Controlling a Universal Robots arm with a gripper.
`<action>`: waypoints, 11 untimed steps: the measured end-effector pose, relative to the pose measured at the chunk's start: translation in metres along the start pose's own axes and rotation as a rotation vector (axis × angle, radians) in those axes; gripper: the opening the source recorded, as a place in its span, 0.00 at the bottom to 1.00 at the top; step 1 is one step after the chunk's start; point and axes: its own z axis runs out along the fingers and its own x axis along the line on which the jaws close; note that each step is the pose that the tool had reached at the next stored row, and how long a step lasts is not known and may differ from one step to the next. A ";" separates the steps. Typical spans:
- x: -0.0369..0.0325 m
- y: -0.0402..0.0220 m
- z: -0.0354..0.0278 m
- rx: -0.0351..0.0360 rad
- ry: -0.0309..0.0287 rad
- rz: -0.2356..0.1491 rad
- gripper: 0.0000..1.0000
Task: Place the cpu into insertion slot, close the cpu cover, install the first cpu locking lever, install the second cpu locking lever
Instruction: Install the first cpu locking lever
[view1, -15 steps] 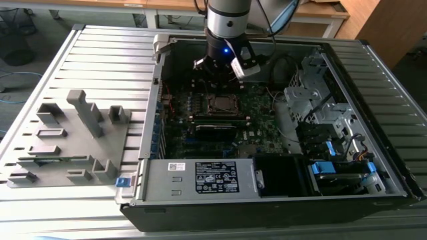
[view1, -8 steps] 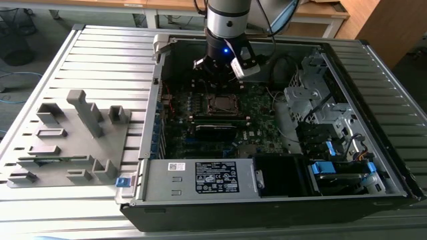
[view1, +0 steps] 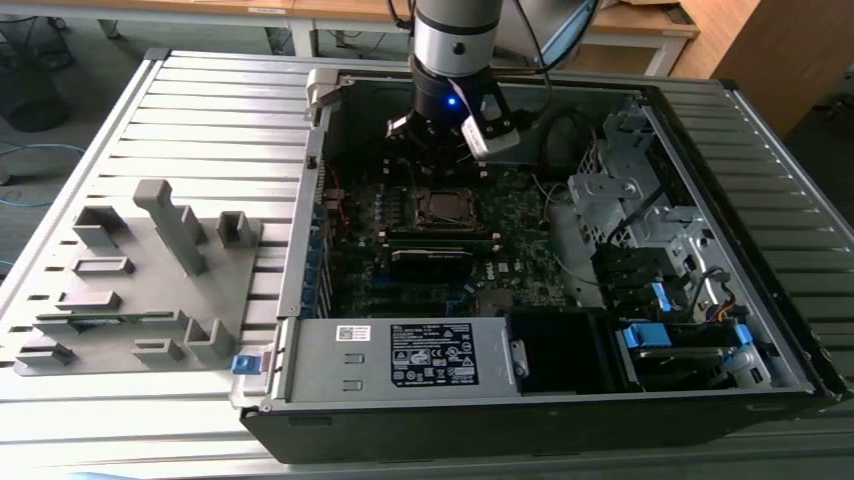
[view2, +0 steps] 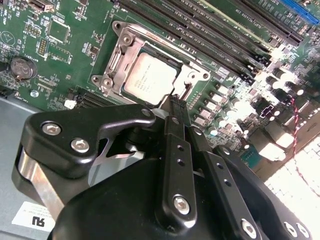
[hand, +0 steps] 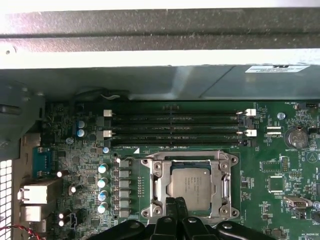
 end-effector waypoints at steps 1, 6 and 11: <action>0.0000 -0.0001 0.0001 -0.0043 0.0000 0.000 0.11; 0.0000 -0.0006 0.0000 -0.0323 0.0007 0.000 0.11; 0.0000 -0.0006 0.0000 -0.0391 0.0009 0.001 0.11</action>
